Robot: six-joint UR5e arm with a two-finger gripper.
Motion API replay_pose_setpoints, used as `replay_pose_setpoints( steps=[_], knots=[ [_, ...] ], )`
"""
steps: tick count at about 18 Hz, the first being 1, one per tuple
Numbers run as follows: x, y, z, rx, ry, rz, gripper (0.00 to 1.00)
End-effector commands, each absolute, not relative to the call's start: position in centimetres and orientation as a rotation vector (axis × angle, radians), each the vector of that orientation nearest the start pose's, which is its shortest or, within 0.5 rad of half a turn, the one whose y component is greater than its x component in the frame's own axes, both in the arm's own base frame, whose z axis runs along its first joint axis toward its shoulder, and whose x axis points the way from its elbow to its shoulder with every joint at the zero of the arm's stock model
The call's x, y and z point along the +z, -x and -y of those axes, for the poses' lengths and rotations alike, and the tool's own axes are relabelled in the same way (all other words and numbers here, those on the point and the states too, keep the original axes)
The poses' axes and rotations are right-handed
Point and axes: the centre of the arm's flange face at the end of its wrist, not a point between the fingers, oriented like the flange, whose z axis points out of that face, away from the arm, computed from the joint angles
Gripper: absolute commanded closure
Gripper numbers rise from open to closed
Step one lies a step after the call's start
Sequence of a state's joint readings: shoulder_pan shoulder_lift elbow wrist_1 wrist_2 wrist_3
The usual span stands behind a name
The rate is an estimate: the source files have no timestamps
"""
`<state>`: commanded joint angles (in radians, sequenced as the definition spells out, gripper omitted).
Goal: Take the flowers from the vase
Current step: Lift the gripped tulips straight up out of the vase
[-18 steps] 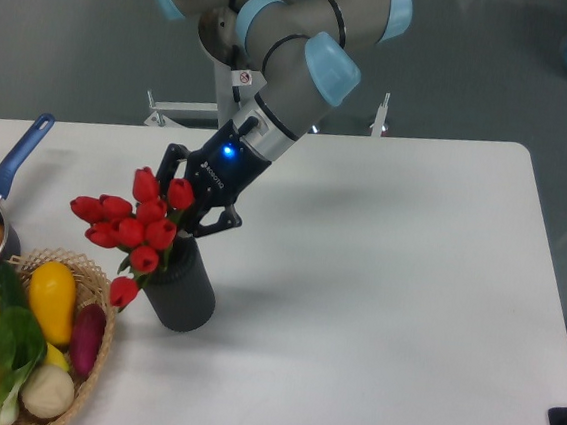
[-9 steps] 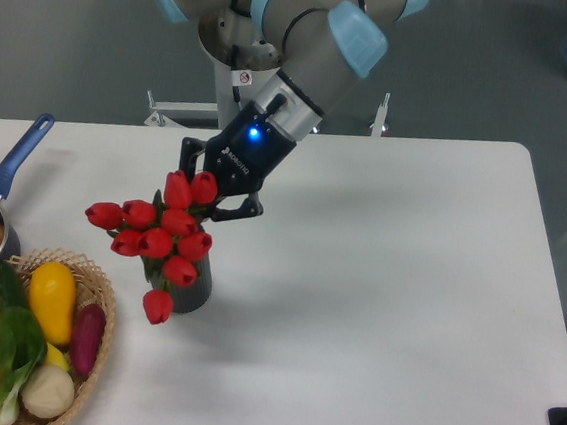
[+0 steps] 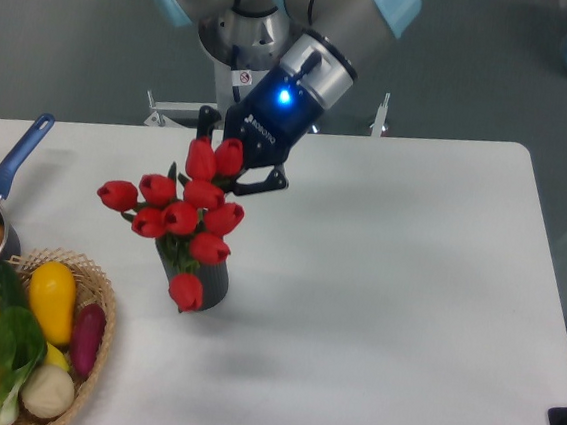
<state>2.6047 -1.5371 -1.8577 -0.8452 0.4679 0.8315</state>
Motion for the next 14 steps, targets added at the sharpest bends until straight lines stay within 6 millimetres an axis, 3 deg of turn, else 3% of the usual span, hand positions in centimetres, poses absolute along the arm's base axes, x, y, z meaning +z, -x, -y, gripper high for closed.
replay_pose_setpoints(
  steps=[6,14],
  knots=[
    [52.5,29.6,-42.0,-0.328,1.963,-0.062,1.0],
    [56.2,34.4,-37.9,-0.188,1.909,-0.007,1.0]
  ],
)
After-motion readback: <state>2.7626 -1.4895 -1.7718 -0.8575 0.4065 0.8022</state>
